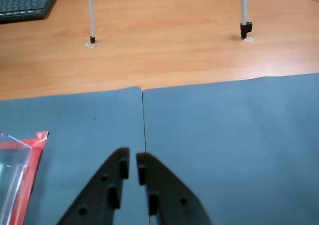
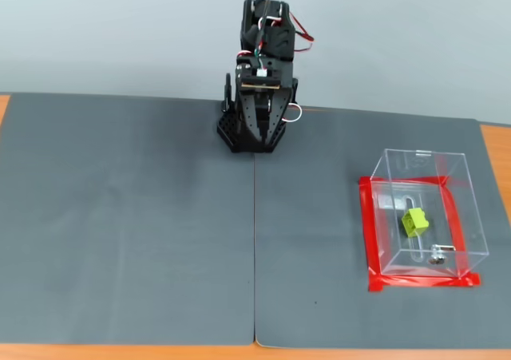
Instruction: Pick the green lego block and place it into the transparent box
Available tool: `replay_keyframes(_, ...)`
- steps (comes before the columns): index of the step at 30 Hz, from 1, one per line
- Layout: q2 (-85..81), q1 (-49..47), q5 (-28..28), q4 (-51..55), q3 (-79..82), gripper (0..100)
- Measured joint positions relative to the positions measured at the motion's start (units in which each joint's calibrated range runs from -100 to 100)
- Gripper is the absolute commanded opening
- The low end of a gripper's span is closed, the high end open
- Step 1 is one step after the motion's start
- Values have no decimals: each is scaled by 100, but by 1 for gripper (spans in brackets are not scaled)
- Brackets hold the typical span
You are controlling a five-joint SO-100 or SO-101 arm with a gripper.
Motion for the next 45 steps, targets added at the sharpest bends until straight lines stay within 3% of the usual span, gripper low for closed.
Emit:
replay_keyframes(10, -1410, -317, 10, 0, 1832, 2)
replay_keyframes(24, -1538, -553, 15, 0, 3682, 2)
replay_keyframes(31, -1521, -612, 0, -1049, 5038, 2)
replay_keyframes(40, -1529, -678, -15, -1067, 5146, 2)
replay_keyframes(45, -1538, -715, -15, -252, 5110, 2)
